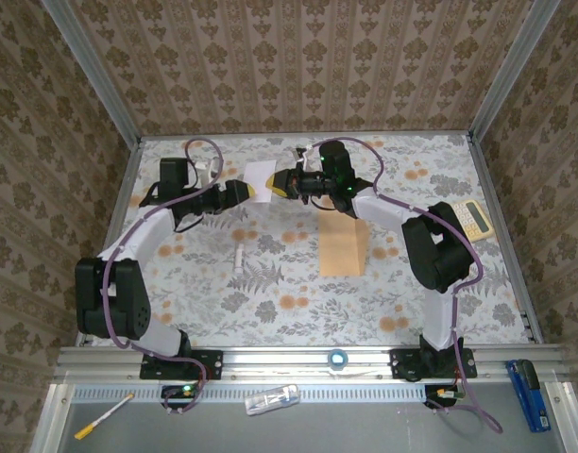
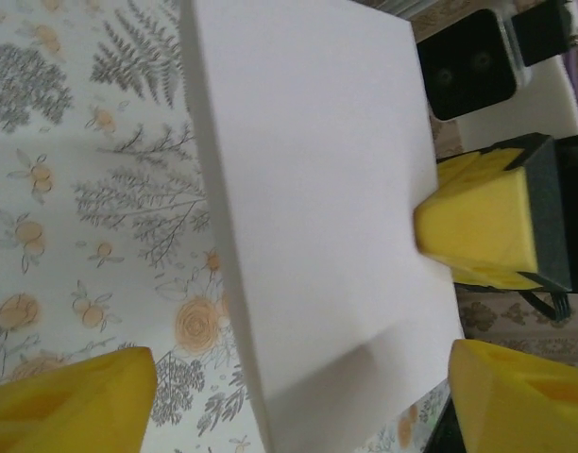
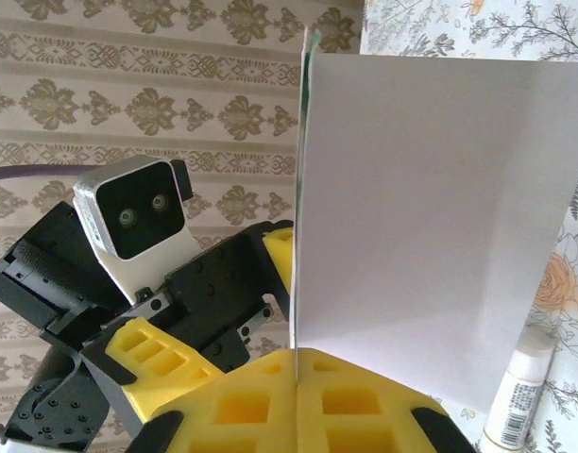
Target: Place the letter into the envelope and seal it
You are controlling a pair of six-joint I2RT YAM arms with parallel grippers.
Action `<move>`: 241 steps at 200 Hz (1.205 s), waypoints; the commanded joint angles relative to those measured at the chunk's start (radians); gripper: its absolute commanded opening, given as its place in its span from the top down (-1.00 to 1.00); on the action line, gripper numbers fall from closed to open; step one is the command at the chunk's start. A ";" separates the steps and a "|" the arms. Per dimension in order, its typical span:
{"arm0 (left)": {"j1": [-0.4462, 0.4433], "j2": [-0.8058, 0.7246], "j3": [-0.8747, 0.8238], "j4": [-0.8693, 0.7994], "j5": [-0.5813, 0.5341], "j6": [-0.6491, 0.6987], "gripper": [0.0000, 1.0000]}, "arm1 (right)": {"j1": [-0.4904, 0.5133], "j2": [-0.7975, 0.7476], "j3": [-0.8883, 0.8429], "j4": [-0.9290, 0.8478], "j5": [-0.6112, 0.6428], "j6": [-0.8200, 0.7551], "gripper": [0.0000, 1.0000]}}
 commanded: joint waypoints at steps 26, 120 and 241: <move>-0.008 0.025 -0.004 0.139 0.063 -0.091 -0.14 | 0.010 0.003 -0.007 0.058 -0.036 0.031 1.00; -0.008 0.041 0.002 0.196 0.086 -0.144 0.92 | 0.007 0.005 -0.004 0.037 -0.036 0.012 0.87; -0.027 0.017 -0.077 0.627 0.151 -0.408 0.98 | -0.094 -0.077 -0.210 0.301 -0.142 -0.003 -0.58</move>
